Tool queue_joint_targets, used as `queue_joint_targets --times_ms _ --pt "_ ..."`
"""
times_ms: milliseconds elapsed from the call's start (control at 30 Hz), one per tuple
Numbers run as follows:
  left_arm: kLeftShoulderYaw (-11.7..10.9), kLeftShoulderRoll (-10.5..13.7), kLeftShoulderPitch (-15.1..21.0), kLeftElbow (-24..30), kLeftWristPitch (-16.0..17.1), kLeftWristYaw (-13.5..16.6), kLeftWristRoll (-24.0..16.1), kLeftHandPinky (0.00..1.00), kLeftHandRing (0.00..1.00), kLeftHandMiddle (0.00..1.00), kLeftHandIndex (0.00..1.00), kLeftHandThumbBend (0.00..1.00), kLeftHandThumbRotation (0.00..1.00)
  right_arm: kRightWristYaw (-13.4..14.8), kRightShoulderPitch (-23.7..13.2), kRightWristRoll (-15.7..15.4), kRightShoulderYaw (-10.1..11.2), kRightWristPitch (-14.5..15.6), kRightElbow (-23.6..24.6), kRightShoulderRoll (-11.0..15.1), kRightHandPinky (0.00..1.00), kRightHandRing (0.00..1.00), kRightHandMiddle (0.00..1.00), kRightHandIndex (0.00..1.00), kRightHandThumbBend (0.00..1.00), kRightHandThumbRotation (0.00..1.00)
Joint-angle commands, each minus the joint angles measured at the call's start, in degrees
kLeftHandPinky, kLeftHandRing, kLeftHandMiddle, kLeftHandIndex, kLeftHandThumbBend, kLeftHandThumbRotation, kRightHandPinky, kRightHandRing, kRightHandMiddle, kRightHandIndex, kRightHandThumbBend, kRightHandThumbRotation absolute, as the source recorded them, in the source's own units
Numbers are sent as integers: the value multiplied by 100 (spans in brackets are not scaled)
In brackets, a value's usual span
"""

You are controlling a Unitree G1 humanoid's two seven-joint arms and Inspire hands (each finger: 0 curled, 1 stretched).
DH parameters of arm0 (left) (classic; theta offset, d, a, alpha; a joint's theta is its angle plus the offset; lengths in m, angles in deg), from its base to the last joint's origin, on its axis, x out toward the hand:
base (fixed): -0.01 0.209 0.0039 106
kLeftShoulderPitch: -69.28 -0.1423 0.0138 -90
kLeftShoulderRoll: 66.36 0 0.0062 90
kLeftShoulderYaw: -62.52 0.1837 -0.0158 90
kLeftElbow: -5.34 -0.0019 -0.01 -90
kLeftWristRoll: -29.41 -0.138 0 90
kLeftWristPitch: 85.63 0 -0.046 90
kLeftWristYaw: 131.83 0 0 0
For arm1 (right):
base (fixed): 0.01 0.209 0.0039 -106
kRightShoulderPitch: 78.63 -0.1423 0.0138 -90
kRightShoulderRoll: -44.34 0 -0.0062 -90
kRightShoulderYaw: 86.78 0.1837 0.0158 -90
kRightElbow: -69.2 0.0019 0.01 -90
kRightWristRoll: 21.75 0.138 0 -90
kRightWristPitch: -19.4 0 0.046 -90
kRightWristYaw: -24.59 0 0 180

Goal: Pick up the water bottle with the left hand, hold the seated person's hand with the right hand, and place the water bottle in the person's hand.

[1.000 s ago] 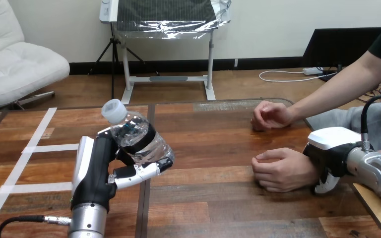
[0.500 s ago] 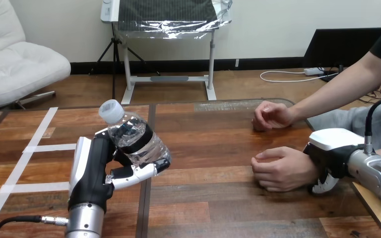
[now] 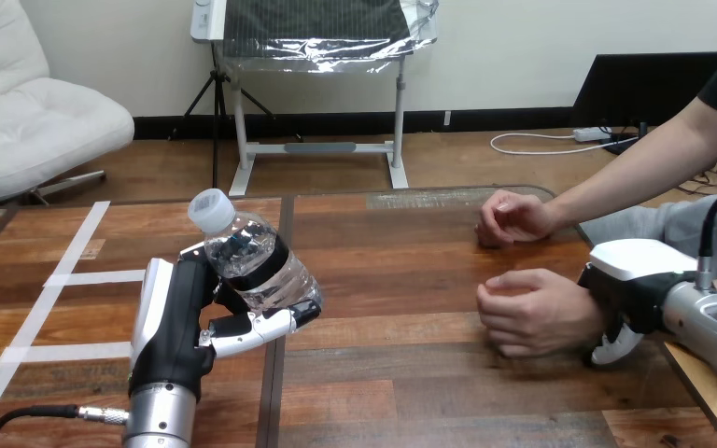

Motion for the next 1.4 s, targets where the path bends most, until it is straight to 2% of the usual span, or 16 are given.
queue_joint_targets --times_ms 0,300,500,667,900,1100,1300,1367 --pt "40 -19 412 295 50 7 -28 38 40 44 51 57 0 148 -70 112 278 74 289 211 18 29 40 44 68 0" --pt "42 -68 433 334 0 -14 -2 36 39 44 51 58 0 155 -30 179 415 60 408 313 17 27 39 41 69 0" --pt "43 -71 468 325 8 -38 1 35 38 43 51 58 0 182 25 303 582 -31 533 362 15 25 36 39 70 0" --pt "50 -63 514 293 31 -41 -23 35 38 43 51 58 0 113 59 351 689 88 747 398 16 25 37 40 70 0" --pt "61 -56 580 258 30 -82 -14 35 38 43 51 57 0 64 46 347 736 197 950 467 18 27 38 41 71 0" --pt "75 -77 643 223 51 -97 -3 35 38 44 51 57 0 97 -15 310 731 67 1008 581 19 28 38 40 72 0" --pt "102 -113 697 259 -44 -127 -24 35 38 44 51 57 0 28 -36 337 819 153 1180 640 19 27 36 39 73 0" --pt "120 -123 711 302 -112 -152 -49 35 38 44 51 57 0 -66 -45 310 845 268 1298 664 19 27 36 39 72 0"
